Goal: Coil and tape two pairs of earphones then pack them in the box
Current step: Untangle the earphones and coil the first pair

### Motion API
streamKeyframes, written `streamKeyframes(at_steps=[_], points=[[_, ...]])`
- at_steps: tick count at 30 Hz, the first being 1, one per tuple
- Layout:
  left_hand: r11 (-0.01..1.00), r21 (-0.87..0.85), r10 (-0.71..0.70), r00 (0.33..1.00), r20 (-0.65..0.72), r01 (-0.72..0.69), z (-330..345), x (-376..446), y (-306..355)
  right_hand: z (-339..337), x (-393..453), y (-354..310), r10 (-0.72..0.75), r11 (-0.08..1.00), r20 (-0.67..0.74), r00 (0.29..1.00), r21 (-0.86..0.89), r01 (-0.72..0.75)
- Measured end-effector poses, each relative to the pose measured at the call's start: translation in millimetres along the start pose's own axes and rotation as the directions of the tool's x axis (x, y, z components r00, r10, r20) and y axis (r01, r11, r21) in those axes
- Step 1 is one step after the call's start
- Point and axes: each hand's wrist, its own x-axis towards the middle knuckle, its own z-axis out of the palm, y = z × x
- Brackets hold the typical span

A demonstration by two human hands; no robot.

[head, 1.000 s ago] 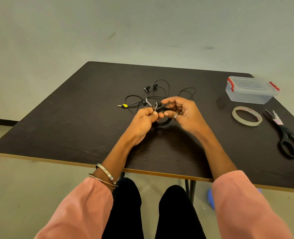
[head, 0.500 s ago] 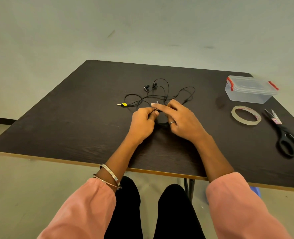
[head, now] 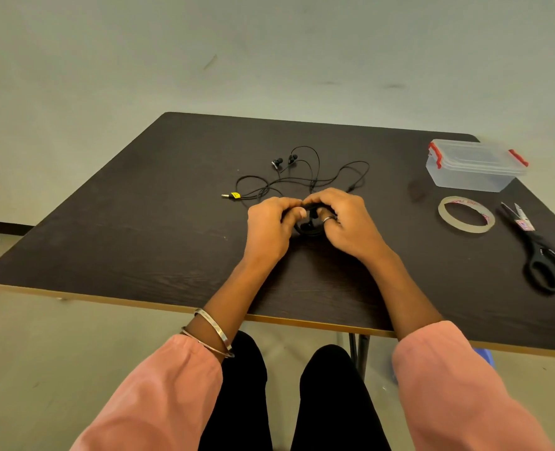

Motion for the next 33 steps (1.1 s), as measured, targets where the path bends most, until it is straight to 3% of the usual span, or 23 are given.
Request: streamKeyframes(at_steps=[3, 6, 11, 15, 20, 24, 27, 30, 33], points=[[0.999, -0.035, -0.006, 0.998, -0.055, 0.004, -1.2, 0.6, -1.8, -2.6, 0.4, -1.9, 0.121, 0.975, 0.011, 0.993, 0.187, -0.121], [0.996, -0.084, -0.008, 1.000, -0.023, 0.006, -1.0, 0.7, -4.4, -3.8, 2.3, -0.7, 0.234, 0.894, 0.069, 0.970, 0.376, -0.242], [0.960, -0.254, -0.094, 0.991, 0.100, 0.117, 2.8, 0.3, -4.9, -3.4, 2.2, 2.2, 0.336, 0.799, 0.084, 0.938, 0.502, -0.331], [0.959, -0.265, -0.073, 0.991, 0.115, 0.101, 2.2, 0.9, -3.8, -1.1, 2.4, -0.6, 0.382, 0.726, 0.078, 0.921, 0.591, -0.351], [0.976, -0.216, -0.015, 0.995, 0.094, 0.035, 1.6, 1.7, -5.4, -1.8, 3.1, -3.6, 0.472, 0.484, 0.133, 0.871, 0.787, -0.382], [0.943, -0.299, -0.127, 0.988, 0.091, 0.149, 2.4, 2.5, -7.8, -7.8, 2.9, -0.2, 0.414, 0.379, 0.263, 0.872, 0.820, -0.428], [0.921, -0.317, -0.220, 0.973, 0.065, 0.229, 3.0, 3.6, -7.8, -8.4, 1.7, 0.7, 0.361, 0.447, 0.288, 0.887, 0.781, -0.436], [0.964, -0.191, -0.189, 0.982, 0.004, 0.186, 2.5, 2.4, -7.3, -4.8, -1.0, -0.7, 0.295, 0.694, 0.225, 0.929, 0.618, -0.369], [0.951, -0.186, -0.235, 0.969, 0.076, 0.245, 1.1, 4.3, -9.0, -1.6, -1.8, -1.1, 0.228, 0.882, 0.160, 0.961, 0.384, -0.273]])
